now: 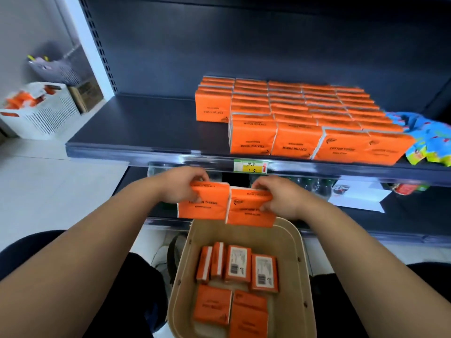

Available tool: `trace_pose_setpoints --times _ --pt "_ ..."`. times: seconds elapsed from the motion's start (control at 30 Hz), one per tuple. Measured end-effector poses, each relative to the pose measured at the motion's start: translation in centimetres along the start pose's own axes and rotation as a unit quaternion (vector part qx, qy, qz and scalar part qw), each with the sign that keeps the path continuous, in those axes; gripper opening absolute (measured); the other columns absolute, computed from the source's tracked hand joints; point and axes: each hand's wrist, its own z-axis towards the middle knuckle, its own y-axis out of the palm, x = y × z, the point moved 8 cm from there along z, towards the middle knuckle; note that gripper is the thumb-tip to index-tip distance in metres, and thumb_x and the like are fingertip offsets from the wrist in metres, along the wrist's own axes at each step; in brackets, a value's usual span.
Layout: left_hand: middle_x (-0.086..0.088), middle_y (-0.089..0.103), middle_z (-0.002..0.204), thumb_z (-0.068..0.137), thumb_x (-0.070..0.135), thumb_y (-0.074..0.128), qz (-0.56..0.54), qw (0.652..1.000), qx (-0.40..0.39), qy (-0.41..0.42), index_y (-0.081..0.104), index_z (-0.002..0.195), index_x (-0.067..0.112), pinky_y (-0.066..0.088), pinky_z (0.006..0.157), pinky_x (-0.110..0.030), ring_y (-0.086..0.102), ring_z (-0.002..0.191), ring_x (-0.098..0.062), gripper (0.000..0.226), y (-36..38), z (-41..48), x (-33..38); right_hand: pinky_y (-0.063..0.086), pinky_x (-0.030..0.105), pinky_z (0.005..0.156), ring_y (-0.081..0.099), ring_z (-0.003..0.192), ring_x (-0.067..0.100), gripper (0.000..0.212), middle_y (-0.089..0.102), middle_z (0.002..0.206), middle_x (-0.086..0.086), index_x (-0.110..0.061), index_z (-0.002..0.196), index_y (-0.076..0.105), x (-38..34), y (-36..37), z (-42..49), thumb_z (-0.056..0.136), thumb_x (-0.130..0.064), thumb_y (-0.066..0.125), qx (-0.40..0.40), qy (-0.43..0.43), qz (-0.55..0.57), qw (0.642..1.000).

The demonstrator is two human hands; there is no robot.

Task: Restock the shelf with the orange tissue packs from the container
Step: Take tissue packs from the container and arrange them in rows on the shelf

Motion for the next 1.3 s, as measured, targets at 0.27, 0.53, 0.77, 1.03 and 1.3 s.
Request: trace_pose_setpoints --times 0.27,0.53,0.77,1.03,1.3 --pt "0.000 0.066 0.100 0.075 0.007 0.079 0.000 0.997 0.078 0.016 0.058 0.101 0.030 0.048 0.082 -0.033 0.062 0.092 -0.018 0.041 -9.1 -2.1 -1.1 0.040 0.031 0.101 0.052 0.116 0.018 0.048 0.057 0.124 -0.002 -0.026 0.124 0.058 -6.3 -6.5 2.9 0.079 -0.023 0.076 0.072 -0.105 -0.060 0.990" --pt "0.003 0.064 0.102 0.076 0.005 0.076 0.082 0.985 0.146 -0.031 0.061 0.108 0.022 0.043 0.081 -0.028 0.059 0.095 -0.017 0.039 -17.5 -0.1 -3.5 0.041 0.028 0.096 0.054 0.114 0.018 0.044 0.059 0.124 -0.003 -0.027 0.121 0.060 -10.4 -11.3 7.8 0.080 -0.026 0.076 0.126 -0.153 -0.082 0.977" --pt "0.001 0.065 0.105 0.075 0.008 0.078 0.010 0.982 0.177 -0.065 0.059 0.108 0.022 0.041 0.083 -0.025 0.059 0.098 -0.018 0.041 -19.1 6.0 -6.1 0.044 0.034 0.098 0.054 0.113 0.016 0.044 0.059 0.122 -0.007 -0.031 0.118 0.060 -11.4 -13.5 11.5 0.078 -0.027 0.077 0.146 -0.177 -0.077 0.970" --pt "0.001 0.063 0.108 0.074 0.010 0.080 -0.031 0.984 0.165 -0.067 0.062 0.116 0.022 0.041 0.081 -0.022 0.058 0.099 -0.015 0.047 -18.6 13.5 -5.0 0.047 0.039 0.096 0.053 0.114 0.020 0.049 0.048 0.126 -0.009 -0.037 0.128 0.057 -10.8 -10.6 15.8 0.084 -0.022 0.071 0.111 -0.152 -0.098 0.977" --pt "-0.003 0.063 0.117 0.070 0.008 0.083 -0.168 0.957 0.219 -0.094 0.064 0.098 0.029 0.049 0.090 -0.027 0.060 0.106 -0.019 0.040 -18.5 16.5 -6.7 0.027 0.044 0.103 0.041 0.125 0.022 0.047 0.050 0.128 -0.008 -0.045 0.130 0.053 -9.3 -11.3 17.4 0.086 -0.033 0.067 0.138 -0.107 -0.183 0.968"
